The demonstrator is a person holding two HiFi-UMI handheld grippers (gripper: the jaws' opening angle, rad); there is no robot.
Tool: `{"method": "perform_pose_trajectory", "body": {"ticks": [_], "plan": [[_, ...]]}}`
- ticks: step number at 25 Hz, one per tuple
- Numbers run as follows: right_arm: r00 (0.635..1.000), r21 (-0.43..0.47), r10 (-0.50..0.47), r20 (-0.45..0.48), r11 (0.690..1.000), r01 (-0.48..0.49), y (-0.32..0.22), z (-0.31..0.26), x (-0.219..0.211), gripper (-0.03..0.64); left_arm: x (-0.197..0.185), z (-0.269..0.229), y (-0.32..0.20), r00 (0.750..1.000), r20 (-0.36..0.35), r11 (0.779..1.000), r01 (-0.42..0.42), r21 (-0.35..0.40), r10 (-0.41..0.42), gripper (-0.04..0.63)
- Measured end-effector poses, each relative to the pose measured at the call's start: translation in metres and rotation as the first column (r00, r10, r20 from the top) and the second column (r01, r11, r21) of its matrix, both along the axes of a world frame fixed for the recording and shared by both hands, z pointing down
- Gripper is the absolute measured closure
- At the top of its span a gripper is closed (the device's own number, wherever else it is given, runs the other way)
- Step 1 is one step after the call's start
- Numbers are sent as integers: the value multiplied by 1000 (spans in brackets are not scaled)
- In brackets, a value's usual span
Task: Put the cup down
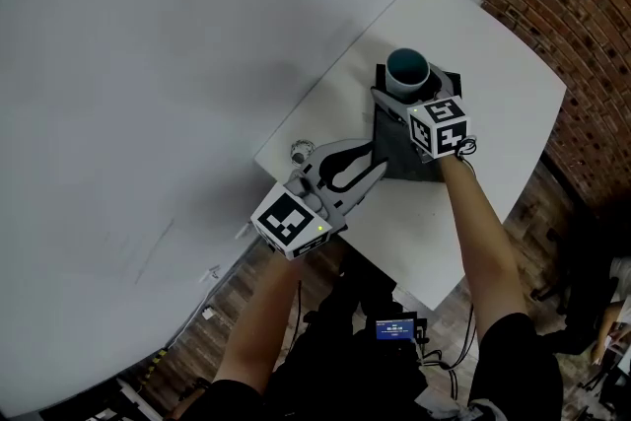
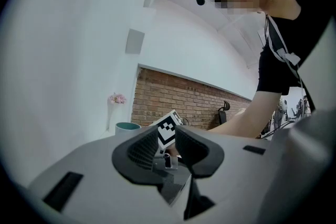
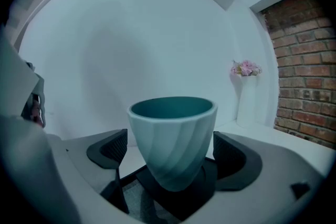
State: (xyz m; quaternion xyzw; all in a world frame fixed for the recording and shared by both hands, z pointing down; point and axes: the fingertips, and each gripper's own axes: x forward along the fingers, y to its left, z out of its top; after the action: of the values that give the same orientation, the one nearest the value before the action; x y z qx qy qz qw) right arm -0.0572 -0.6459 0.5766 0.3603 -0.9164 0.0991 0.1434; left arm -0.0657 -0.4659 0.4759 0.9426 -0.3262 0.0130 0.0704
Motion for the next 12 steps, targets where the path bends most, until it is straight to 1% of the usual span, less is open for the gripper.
{"method": "perform_pose_trajectory", "body": {"ticks": [2, 5, 9, 12], "plan": [[1000, -21, 1, 6, 1000, -1, 9, -2, 9, 121, -2, 1, 3, 1000, 17, 1000, 6, -15, -6, 505], [999, -62, 18, 32, 998, -16, 25, -7, 27, 121, -9, 1, 7, 999, 23, 999, 27, -33, -26, 505], [997, -90, 37, 70, 995, -31, 50, -23, 49, 121, -9, -6, 19, 1000, -10, 1000, 24, -13, -24, 505], [996, -92, 22, 83, 996, -14, 73, -36, 56, 123, -9, -9, 29, 1000, -20, 1000, 21, -8, -21, 505]]}}
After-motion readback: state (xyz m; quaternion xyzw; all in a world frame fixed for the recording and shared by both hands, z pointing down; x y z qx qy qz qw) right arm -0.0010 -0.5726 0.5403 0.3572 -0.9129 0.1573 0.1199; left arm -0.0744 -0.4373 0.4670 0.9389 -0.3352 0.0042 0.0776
